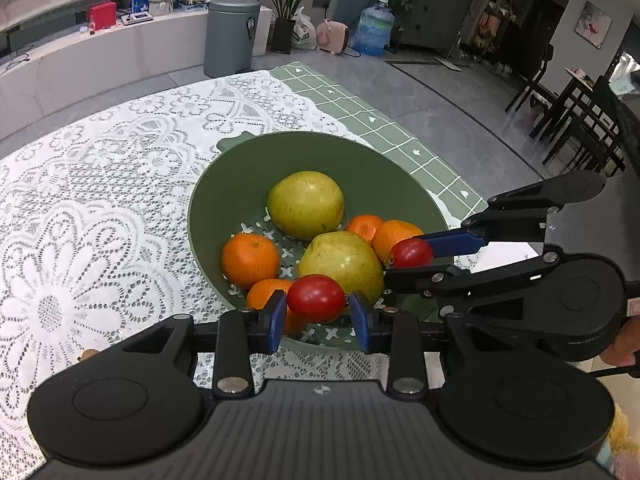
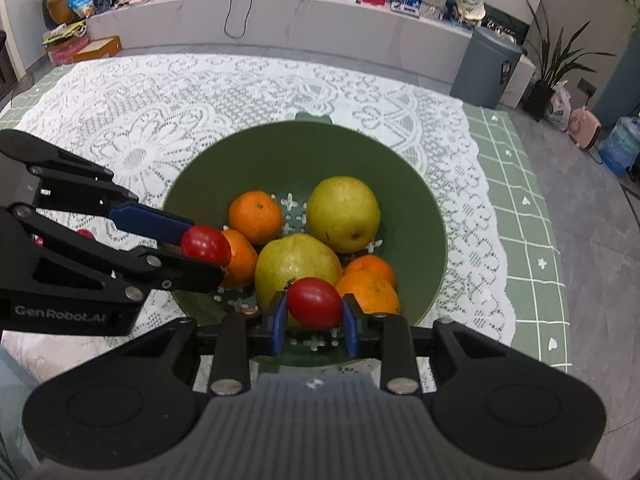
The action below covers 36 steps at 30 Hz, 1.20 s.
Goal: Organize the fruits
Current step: 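Lower both cherry tomatoes into the colander and open both tools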
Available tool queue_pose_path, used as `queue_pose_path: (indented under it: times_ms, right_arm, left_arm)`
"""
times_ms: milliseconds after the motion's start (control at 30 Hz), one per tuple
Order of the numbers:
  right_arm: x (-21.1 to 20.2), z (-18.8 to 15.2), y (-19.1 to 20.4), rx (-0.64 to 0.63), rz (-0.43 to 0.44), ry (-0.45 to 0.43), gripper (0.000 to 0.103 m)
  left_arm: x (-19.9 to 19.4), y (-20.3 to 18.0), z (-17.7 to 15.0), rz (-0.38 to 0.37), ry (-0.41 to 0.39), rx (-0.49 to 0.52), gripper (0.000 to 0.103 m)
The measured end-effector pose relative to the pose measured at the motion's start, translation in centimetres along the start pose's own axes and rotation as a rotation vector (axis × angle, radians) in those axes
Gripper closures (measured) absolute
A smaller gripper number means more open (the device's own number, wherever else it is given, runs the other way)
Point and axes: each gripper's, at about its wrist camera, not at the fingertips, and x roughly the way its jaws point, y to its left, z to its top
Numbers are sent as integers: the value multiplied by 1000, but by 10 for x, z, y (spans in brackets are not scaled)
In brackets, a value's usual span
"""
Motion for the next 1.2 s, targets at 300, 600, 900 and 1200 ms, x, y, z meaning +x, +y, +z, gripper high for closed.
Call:
queue_pose_path:
  times_ms: [300,600,900,1200]
  right_arm:
    - [7,4,1,-36,14,37,77]
    - [20,3,4,-68,28,79,77]
    - [23,3,1,-46,32,88,79]
    - [18,3,0,-25,50,82,65]
  left_arm:
    - [11,2,5,-34,44,-5,64]
    - [17,2,6,-29,58,12,63]
    - [20,-1,7,7,59,32,59]
    - [12,1,7,12,26,17,41]
